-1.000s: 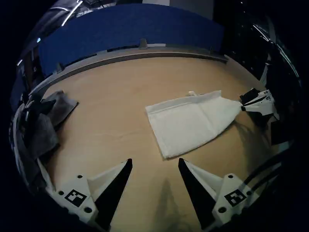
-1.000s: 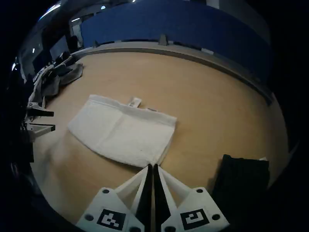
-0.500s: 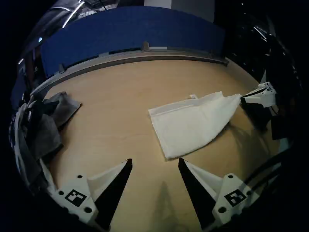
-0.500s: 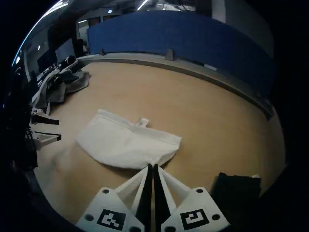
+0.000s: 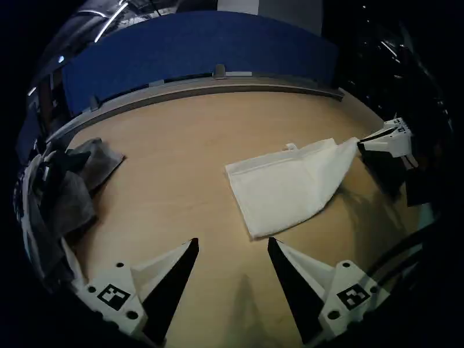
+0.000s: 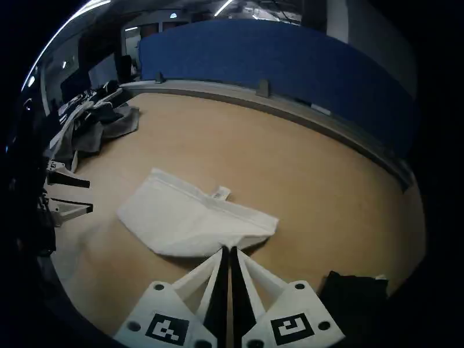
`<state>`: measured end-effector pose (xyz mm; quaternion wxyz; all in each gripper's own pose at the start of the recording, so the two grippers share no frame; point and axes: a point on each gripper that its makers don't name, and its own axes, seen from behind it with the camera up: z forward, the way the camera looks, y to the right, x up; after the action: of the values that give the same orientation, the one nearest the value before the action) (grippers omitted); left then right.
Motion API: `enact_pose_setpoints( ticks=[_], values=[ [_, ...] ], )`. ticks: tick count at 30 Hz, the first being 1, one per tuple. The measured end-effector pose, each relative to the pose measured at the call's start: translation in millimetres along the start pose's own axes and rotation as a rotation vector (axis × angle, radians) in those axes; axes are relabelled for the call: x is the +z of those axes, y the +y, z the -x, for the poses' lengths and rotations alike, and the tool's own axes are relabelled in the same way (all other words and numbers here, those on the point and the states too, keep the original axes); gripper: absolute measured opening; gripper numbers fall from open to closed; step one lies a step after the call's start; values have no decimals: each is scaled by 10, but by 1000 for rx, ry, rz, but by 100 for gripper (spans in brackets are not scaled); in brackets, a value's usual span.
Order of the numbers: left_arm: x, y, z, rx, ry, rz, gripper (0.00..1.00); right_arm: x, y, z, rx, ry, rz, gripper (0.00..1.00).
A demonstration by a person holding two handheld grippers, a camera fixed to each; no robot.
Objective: Fold towel
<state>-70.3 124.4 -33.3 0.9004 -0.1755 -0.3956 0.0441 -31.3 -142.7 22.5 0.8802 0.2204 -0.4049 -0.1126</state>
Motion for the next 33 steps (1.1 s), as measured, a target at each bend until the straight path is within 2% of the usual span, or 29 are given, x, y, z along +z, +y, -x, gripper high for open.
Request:
enact_pose_setpoints(
  ticks=[9,15,21,27,33],
  values=[
    [-47,-40,7,-7,8,-5,88,210,-213,-237,-75,0,-40,2],
    [-104,-104,35,-25,15,-15,88,387,-578,-443,-145,4,-98,2],
    [-164,-188,43,-53,28,-27,88,560,-1014,-565,-185,1,-167,2],
    [-214,-256,37,-78,41,-36,88,704,-1413,-547,-223,-14,-223,2],
    [-243,-292,71,-94,47,-40,88,822,-1759,-398,-253,-43,-282,2]
  ],
)
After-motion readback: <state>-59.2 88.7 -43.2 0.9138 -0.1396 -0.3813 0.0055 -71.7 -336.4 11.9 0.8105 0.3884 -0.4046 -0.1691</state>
